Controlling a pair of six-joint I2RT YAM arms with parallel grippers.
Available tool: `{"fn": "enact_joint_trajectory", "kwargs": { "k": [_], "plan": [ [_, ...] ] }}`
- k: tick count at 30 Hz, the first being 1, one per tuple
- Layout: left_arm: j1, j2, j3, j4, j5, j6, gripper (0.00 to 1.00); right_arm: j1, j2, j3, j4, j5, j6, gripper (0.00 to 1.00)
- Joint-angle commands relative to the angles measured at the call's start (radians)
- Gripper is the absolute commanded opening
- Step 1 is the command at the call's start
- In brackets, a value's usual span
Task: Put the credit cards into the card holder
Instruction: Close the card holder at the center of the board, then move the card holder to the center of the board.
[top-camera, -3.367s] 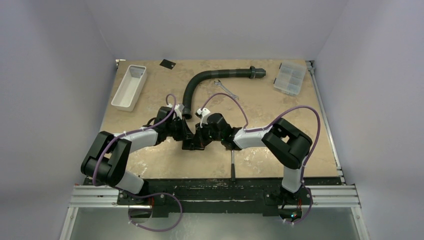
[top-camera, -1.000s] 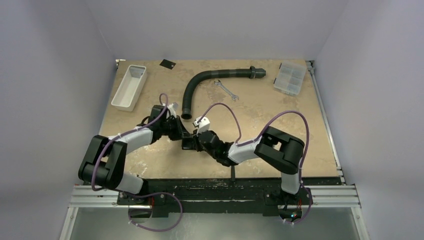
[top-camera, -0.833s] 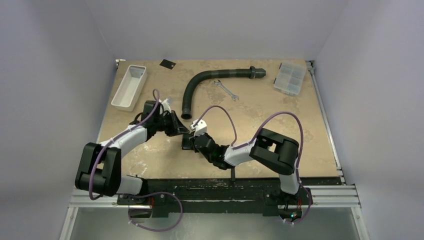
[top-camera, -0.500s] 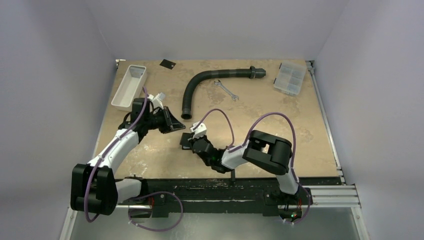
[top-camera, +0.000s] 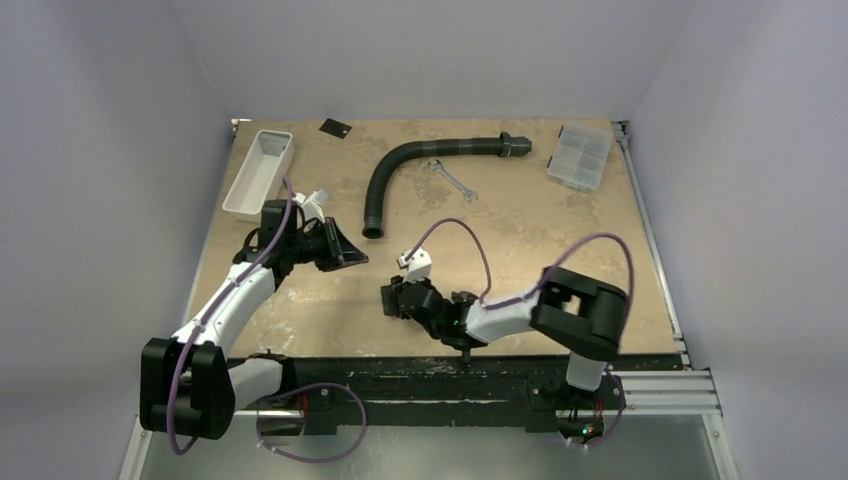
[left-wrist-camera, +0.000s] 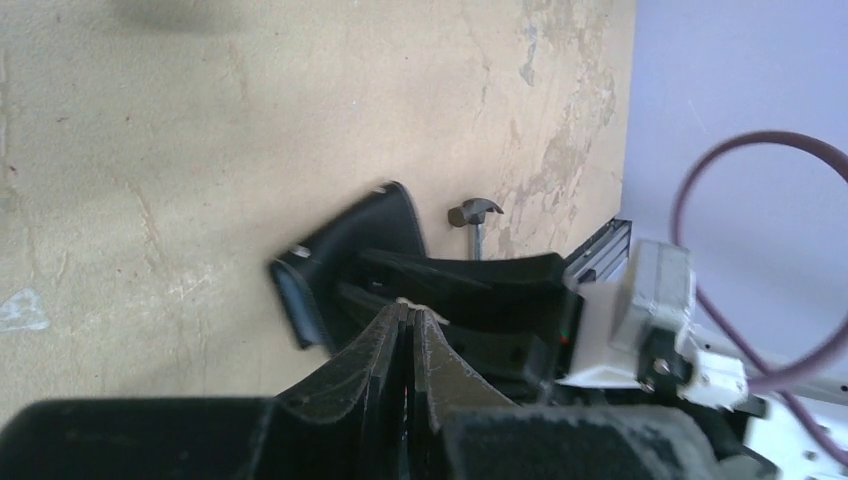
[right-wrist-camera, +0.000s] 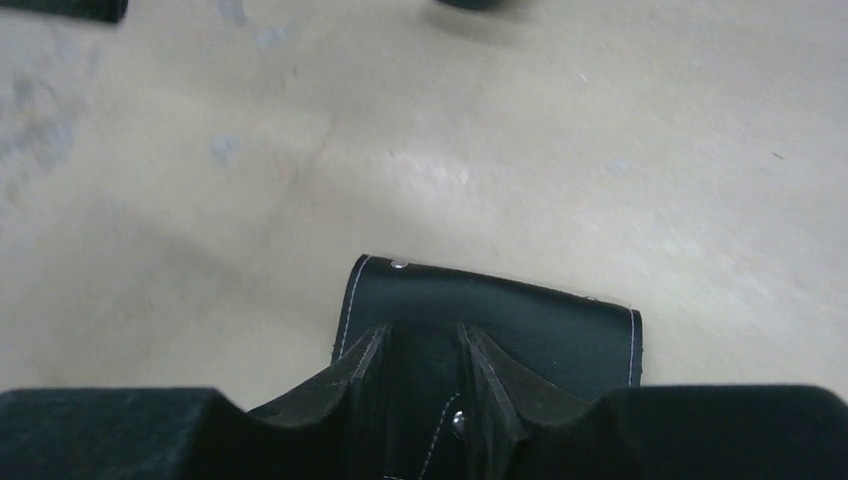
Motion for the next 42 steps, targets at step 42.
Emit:
{"fn": "enact_joint_trajectory", "kwargs": {
  "k": [42],
  "plan": [
    [-0.316,0.236,-0.372,0.615,-0.22,-0.24,0.23,-0.359,-0.243,0.044,-0.548,-0.841,-0.083,0.74]
  ]
}}
